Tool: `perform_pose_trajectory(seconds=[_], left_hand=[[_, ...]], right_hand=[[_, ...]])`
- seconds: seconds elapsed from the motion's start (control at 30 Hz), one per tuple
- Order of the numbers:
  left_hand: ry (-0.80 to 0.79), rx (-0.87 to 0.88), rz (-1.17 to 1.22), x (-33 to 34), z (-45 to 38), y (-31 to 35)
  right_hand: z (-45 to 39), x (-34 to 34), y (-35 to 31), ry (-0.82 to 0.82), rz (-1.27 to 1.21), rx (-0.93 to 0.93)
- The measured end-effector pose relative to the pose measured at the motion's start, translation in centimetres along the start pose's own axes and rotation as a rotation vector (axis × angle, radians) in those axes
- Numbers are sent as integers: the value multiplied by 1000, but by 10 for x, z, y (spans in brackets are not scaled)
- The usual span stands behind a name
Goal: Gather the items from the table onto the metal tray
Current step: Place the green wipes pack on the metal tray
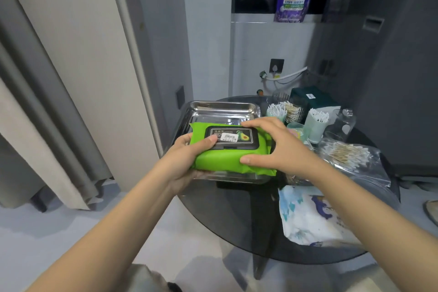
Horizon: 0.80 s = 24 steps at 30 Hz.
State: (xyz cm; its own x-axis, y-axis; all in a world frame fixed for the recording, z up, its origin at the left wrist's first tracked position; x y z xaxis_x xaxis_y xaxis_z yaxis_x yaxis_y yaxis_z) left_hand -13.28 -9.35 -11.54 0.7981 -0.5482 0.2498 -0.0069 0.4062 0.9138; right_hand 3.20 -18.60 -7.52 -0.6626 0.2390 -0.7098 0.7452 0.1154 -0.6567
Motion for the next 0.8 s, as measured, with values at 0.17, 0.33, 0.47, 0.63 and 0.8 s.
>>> perform_pose_trajectory(seconds=[0.17, 0.33, 0.47, 0.63, 0.8], left_hand=[[33, 26, 16, -1, -54, 19], [59, 8, 13, -14, -108, 34], [126, -4, 13, -36, -146, 39], [306, 79, -72, -61, -178, 49], [541, 245, -512, -76, -195, 69]], right_hand=[[-50, -7, 22, -31, 27, 88], [-98, -5, 44, -65, 10, 130], [-145, 9, 64, -87, 57, 127], [-198, 30, 84, -129, 43, 138], [-240, 47, 104, -172, 23, 152]])
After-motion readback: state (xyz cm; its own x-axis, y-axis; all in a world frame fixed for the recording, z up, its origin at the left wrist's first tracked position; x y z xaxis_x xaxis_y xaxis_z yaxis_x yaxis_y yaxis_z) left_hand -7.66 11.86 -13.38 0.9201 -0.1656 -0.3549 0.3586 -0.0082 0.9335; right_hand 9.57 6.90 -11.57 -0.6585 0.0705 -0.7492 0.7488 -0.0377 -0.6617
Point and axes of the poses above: each hand's wrist, its own z-axis away from the middle knuckle, its own x-axis out of the palm, y = z × x, the point moved 5 cm from there along -z, towards the middle knuckle, and after that the axes turned 6 degrees about -x, right-handed, at the moved point
